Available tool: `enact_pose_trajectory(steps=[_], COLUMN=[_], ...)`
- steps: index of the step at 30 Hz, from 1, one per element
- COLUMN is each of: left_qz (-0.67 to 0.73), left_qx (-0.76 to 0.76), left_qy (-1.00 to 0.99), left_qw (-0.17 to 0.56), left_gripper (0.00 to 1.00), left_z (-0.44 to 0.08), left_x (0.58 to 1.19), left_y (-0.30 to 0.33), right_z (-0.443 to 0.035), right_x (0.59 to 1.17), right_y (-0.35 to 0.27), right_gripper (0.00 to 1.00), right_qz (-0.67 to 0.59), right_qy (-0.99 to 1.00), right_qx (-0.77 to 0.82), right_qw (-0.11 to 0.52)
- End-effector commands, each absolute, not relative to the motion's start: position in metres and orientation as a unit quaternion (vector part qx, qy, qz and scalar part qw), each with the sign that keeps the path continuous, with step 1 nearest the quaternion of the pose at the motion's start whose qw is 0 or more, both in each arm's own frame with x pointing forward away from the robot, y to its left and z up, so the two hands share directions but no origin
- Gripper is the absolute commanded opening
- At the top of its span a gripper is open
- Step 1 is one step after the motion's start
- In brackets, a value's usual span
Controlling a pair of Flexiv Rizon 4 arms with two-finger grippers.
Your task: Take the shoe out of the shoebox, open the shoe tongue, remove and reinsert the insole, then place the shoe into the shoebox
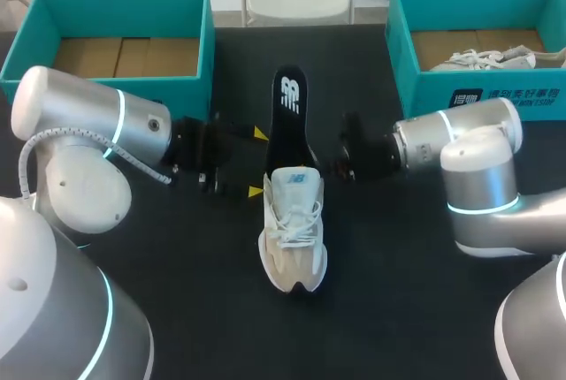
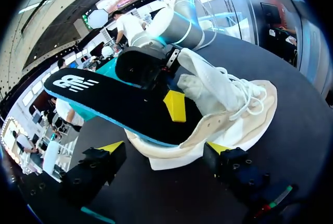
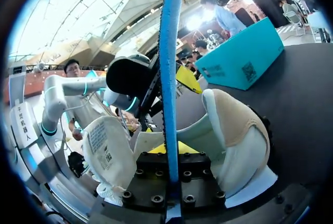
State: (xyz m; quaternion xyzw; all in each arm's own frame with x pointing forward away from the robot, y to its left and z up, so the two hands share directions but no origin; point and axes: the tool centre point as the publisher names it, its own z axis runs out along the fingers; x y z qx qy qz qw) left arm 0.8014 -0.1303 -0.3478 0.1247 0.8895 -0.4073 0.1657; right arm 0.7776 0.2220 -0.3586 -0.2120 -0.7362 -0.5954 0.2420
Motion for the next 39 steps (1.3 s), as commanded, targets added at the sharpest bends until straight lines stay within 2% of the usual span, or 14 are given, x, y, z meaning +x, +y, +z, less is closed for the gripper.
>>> enact_pose_trajectory(steps=[1, 5, 6, 7, 8, 11, 13, 14, 29, 31, 32, 39], left_qz=[-0.406, -0.406, -0.406, -0.406, -0.406, -0.406, -0.406, -0.406, -0.406, -0.406, -0.406, -0.406], left_qx=[0.125, 0.125, 0.125, 0.125, 0.125, 0.125, 0.125, 0.125, 0.125, 0.125, 0.125, 0.125], left_qy=[0.89, 0.89, 0.89, 0.89, 0.89, 0.89, 0.89, 0.89, 0.89, 0.89, 0.89, 0.89], left_qw=[0.166, 0.166, 0.166, 0.166, 0.166, 0.166, 0.166, 0.166, 0.166, 0.166, 0.166, 0.166], left_gripper=[1.0, 1.0, 1.0, 1.0, 1.0, 1.0, 1.0, 1.0, 1.0, 1.0, 1.0, 1.0], left_z=[-0.348, -0.348, -0.348, -0.348, -0.348, -0.348, -0.348, -0.348, -0.348, -0.348, -0.348, -0.348], left_x=[0.801, 0.801, 0.801, 0.801, 0.801, 0.801, 0.801, 0.801, 0.801, 0.801, 0.801, 0.801], left_y=[-0.131, -0.131, -0.131, -0.131, -0.131, -0.131, -0.131, -0.131, -0.131, -0.131, -0.131, -0.131], right_z=[-0.364, -0.355, -0.352, -0.35, -0.347, -0.34, -0.334, -0.333, -0.316, -0.319, -0.322, -0.344], right_x=[0.767, 0.77, 0.771, 0.772, 0.772, 0.772, 0.771, 0.771, 0.808, 0.811, 0.811, 0.791], right_y=[0.221, 0.219, 0.219, 0.22, 0.22, 0.223, 0.224, 0.224, 0.229, 0.23, 0.23, 0.227], right_gripper=[0.0, 0.0, 0.05, 0.17, 0.24, 0.31, 0.42, 0.42, 0.35, 0.2, 0.02, 0.0], right_qz=[-0.593, -0.594, -0.594, -0.594, -0.593, -0.592, -0.592, -0.593, -0.58, -0.574, -0.573, -0.558], right_qy=[-0.737, -0.742, -0.743, -0.745, -0.747, -0.751, -0.753, -0.753, -0.774, -0.776, -0.776, -0.772], right_qx=[-0.22, -0.218, -0.215, -0.212, -0.209, -0.205, -0.201, -0.2, -0.17, -0.168, -0.168, -0.184], right_qw=[0.236, 0.222, 0.22, 0.217, 0.216, 0.21, 0.206, 0.205, 0.189, 0.199, 0.201, 0.243])
